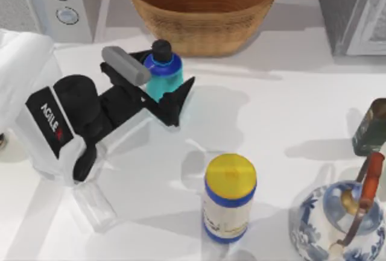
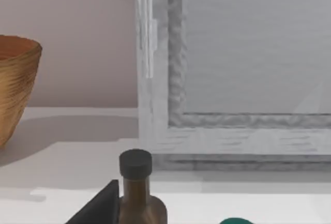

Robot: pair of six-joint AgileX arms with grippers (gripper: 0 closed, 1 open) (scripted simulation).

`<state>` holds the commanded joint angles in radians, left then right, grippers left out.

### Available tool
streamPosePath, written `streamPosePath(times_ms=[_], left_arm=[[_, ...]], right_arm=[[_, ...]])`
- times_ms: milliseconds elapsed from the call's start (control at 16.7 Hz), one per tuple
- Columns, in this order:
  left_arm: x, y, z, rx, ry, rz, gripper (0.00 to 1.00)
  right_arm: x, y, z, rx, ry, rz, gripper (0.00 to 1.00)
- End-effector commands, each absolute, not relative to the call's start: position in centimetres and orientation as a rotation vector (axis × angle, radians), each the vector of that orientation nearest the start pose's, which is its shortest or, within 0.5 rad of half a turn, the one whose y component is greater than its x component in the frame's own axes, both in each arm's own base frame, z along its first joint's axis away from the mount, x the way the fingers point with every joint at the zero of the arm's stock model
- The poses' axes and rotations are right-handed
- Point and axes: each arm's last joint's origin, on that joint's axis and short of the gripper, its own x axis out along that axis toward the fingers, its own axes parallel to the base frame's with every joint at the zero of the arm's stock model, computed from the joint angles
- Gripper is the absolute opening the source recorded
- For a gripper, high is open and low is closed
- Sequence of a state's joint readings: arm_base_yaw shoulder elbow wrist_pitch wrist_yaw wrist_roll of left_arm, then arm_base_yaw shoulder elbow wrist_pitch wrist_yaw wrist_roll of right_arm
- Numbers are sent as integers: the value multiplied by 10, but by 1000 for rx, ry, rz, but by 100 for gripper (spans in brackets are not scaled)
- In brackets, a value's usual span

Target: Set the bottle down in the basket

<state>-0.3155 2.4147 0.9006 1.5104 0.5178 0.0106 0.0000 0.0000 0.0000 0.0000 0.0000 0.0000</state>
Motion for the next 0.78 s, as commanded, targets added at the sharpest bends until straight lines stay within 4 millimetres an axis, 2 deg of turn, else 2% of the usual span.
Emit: streamPosePath(times_ms=[780], left_arm=[[368, -132, 33, -1, -2, -805, 2]], right_arm=[[106, -1, 160, 0, 0, 0, 100]])
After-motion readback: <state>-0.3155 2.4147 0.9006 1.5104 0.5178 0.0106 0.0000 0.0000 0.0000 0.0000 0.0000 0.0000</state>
